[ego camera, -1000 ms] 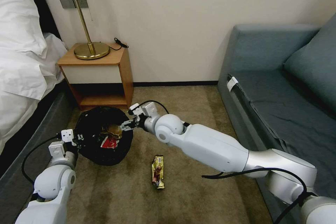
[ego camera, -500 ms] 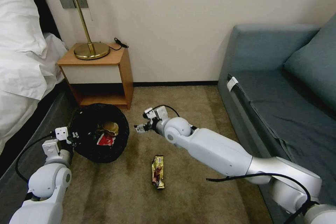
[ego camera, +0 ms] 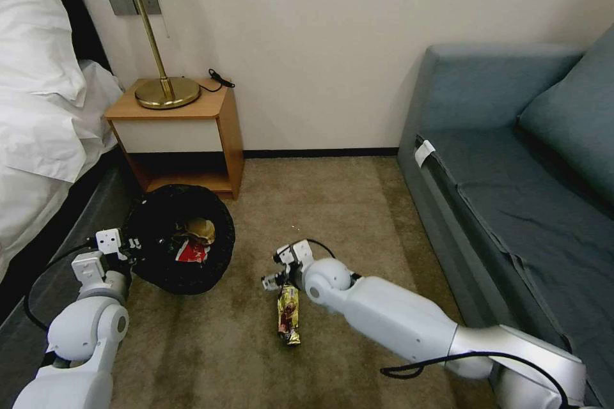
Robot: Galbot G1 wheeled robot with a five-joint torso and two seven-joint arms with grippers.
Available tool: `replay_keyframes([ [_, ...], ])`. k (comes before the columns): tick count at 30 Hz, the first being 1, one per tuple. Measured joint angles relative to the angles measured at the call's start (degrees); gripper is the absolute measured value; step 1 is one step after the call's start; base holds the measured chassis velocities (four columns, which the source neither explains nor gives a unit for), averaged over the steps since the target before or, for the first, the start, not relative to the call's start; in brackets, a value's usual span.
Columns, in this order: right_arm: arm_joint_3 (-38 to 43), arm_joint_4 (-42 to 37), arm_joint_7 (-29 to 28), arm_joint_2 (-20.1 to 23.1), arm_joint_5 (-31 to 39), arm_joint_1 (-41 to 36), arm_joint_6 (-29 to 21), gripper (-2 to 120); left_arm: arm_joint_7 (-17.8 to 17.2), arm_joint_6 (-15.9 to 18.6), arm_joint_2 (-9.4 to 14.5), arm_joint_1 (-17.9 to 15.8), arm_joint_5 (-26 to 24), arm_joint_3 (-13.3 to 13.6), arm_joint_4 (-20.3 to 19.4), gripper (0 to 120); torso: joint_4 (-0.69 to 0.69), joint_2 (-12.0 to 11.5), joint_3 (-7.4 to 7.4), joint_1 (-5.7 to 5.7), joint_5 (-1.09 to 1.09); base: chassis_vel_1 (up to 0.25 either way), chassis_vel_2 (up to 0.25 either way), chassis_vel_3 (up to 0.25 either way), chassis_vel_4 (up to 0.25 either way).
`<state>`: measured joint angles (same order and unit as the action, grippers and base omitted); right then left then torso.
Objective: Pick up the trash bin, then pick up the garbage on the floor and place it into the trash bin.
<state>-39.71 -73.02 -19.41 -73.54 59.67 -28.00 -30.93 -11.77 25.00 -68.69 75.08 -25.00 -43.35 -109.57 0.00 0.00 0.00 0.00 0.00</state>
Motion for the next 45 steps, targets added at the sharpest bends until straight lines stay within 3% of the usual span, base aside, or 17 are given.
replay_keyframes([
  [45, -3.4, 8.6, 3.3, -0.4, -3.1, -6.7, 2.0, 100, 0.3, -0.1, -2.0, 1.4, 0.1, 0.9, -2.2, 1, 0.0, 0.0, 0.0, 0.0, -0.01, 0.0, 0.0, 0.0, 0.0],
])
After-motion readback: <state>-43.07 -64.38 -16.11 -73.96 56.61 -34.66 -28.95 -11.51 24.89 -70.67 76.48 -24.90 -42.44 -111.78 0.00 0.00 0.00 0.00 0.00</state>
